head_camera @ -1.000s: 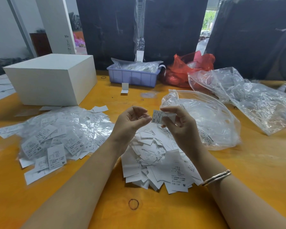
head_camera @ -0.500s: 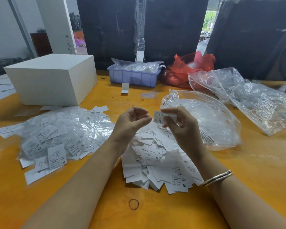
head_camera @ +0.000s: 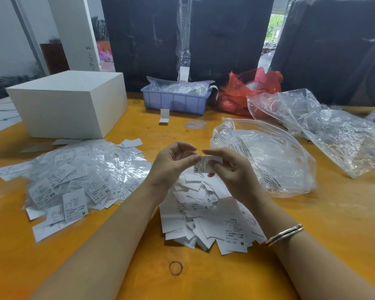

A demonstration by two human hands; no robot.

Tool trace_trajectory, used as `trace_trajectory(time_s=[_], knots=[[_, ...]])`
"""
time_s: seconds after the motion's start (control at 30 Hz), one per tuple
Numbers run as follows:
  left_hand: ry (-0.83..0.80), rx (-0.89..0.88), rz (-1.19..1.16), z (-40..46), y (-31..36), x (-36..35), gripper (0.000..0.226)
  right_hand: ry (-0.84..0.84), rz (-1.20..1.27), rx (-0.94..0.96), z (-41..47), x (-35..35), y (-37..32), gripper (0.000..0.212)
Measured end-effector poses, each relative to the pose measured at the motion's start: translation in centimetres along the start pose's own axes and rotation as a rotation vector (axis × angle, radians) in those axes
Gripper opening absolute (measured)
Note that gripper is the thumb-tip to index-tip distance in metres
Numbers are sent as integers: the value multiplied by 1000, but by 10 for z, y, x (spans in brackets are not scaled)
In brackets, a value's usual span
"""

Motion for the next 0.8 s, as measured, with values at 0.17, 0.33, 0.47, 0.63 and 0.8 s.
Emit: trace_trajectory(time_s=[0.17, 0.33, 0.47, 0.63, 0.8], knots=[[-39, 0, 94, -3, 1, -8, 25, 22, 142, -63, 0, -5, 8, 36], [-54, 32, 164, -1, -2, -3, 11, 126, 234, -152, 0, 4, 22, 33], [-98, 23, 238, -2, -3, -7, 24, 98, 247, -147, 1, 4, 23, 33], [-38, 13, 216, 0, -3, 0, 23, 159, 301, -201, 1, 8, 31, 20], [-48, 4, 297, 0, -4, 0, 23, 143, 278, -236, 1, 7, 35, 17]])
Point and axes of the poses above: each hand's wrist, its own z-axis towards the middle knuckle, its own x-axis out of the back of the hand, y = z × x, the point moved 10 cm from there along z, towards the middle knuckle, and after that the axes turned 5 degrees about -x, right-handed, at the moved point
